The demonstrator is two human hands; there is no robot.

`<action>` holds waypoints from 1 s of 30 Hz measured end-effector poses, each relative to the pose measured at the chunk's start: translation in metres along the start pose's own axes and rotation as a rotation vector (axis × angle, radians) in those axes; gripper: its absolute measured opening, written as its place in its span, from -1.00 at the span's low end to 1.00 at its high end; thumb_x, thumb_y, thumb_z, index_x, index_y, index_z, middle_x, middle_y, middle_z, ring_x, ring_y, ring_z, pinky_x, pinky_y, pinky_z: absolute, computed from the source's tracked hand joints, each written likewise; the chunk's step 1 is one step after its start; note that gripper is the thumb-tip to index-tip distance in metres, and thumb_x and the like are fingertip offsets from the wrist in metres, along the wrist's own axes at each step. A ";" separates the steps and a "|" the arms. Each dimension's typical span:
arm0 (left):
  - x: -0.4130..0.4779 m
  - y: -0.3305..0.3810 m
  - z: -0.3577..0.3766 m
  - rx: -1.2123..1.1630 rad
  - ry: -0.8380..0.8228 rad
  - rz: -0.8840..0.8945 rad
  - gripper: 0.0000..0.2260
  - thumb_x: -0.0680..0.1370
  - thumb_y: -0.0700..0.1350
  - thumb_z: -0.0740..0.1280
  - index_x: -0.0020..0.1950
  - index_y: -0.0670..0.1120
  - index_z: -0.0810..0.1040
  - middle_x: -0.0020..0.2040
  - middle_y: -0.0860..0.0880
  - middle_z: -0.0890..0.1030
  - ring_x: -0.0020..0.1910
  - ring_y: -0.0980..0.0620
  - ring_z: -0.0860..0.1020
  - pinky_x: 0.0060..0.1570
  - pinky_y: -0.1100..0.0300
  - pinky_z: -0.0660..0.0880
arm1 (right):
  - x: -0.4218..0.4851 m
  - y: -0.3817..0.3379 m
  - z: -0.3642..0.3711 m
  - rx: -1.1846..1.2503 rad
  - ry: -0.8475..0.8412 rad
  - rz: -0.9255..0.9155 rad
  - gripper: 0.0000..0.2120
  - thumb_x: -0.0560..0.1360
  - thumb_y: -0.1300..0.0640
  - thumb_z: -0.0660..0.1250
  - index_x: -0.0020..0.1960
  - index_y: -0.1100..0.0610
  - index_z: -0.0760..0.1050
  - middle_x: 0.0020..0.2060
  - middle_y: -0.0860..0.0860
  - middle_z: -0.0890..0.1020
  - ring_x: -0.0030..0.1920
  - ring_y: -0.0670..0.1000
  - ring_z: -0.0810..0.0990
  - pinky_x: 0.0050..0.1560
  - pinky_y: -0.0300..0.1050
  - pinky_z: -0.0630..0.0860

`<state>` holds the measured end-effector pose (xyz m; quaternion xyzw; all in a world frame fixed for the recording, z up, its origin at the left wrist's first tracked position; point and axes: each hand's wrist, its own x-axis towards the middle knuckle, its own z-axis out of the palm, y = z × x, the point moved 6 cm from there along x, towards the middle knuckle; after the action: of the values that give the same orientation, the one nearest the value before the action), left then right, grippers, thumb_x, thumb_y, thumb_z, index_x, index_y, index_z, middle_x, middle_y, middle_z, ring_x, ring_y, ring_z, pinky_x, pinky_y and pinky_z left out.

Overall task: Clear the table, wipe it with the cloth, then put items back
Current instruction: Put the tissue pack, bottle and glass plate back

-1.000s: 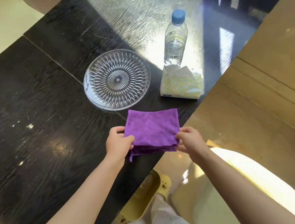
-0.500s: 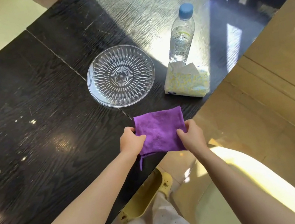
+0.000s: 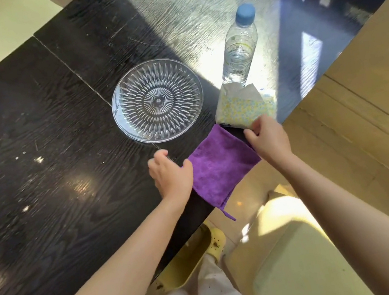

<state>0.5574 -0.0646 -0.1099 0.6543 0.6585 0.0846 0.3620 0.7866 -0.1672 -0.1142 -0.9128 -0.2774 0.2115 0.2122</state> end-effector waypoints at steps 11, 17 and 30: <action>0.056 0.121 0.099 -0.010 -0.553 0.124 -0.60 0.48 -0.09 0.33 0.27 -0.22 0.48 0.21 -0.17 0.57 0.20 -0.14 0.53 0.21 0.03 0.47 | 0.060 0.022 -0.023 -0.015 -0.129 0.140 -0.44 0.41 0.01 0.41 0.27 0.31 0.36 0.22 0.26 0.45 0.17 0.25 0.49 0.06 0.02 0.45; 0.065 0.126 0.108 -0.132 -0.539 0.058 -0.47 0.46 0.11 0.37 0.26 -0.24 0.49 0.19 -0.15 0.58 0.15 -0.10 0.55 0.20 0.04 0.48 | 0.067 0.029 -0.033 0.215 -0.135 0.121 -0.74 0.39 0.15 0.37 0.01 0.28 0.50 -0.11 0.16 0.58 -0.15 0.12 0.53 -0.19 -0.06 0.42; 0.057 0.095 0.041 -0.677 -0.362 -0.114 -0.65 0.44 -0.21 0.44 0.15 -0.15 0.40 0.10 -0.12 0.57 -0.01 -0.06 0.58 -0.12 0.09 0.57 | 0.098 -0.050 -0.086 0.397 -0.097 -0.106 -0.13 0.39 -0.13 0.42 0.51 0.12 0.03 0.48 0.07 0.25 0.38 0.07 0.35 0.36 0.05 0.35</action>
<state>0.6640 -0.0148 -0.1048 0.4645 0.5540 0.1602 0.6721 0.8837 -0.0943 -0.0444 -0.8259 -0.2879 0.2942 0.3852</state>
